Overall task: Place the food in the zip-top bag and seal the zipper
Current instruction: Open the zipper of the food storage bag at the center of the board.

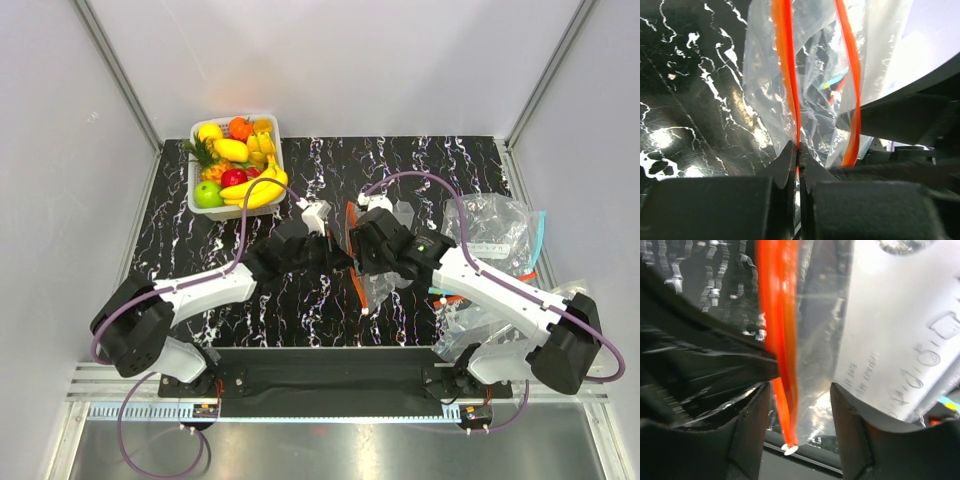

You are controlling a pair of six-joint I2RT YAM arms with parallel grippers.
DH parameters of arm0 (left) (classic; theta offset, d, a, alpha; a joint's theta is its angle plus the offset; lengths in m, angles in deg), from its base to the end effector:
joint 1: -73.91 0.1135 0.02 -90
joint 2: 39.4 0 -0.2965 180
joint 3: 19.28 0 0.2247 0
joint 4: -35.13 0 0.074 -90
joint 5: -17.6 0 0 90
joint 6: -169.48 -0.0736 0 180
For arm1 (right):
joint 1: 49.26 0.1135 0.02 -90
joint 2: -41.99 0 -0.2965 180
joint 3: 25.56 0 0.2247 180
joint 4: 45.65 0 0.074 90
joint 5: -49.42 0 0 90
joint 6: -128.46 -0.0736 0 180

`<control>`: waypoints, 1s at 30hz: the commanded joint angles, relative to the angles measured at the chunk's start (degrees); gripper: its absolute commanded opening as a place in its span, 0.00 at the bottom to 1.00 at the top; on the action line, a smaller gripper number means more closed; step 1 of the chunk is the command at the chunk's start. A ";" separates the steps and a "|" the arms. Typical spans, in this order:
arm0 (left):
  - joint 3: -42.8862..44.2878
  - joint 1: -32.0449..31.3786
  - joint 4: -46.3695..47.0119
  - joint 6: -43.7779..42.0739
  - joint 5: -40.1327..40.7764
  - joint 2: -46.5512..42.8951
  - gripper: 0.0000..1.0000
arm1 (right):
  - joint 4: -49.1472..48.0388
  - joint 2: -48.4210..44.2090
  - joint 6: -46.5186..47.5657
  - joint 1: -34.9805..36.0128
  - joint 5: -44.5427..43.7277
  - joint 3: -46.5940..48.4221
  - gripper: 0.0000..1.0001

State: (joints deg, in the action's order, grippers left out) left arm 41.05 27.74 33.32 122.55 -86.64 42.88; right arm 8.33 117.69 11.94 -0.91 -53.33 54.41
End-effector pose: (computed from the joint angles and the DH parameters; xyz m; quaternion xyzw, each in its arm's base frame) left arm 0.2097 -0.2445 0.2648 0.0902 0.8289 -0.4547 0.3130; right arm 0.1883 0.1873 0.3063 -0.1391 0.9234 0.1253 0.3351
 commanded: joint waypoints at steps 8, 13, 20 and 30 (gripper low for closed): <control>1.74 -0.15 2.50 0.96 -1.85 -3.35 0.00 | 4.21 -1.08 -4.76 1.12 -11.59 2.13 0.35; 1.83 -0.15 1.71 0.79 -1.58 -2.21 0.00 | 5.53 -0.73 -3.36 1.04 -12.99 4.58 0.34; 1.65 -0.15 0.48 0.61 -1.40 -2.39 0.00 | 5.88 1.46 0.77 1.04 -17.21 7.93 0.28; 2.71 2.13 -2.95 -0.79 -0.17 -2.04 0.00 | 6.77 0.86 0.07 1.04 -14.32 9.87 0.08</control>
State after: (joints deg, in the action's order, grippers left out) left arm 41.20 28.35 30.02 122.86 -87.16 41.59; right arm 15.70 120.64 12.13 -0.23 -67.89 61.93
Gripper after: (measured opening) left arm 0.012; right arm 0.086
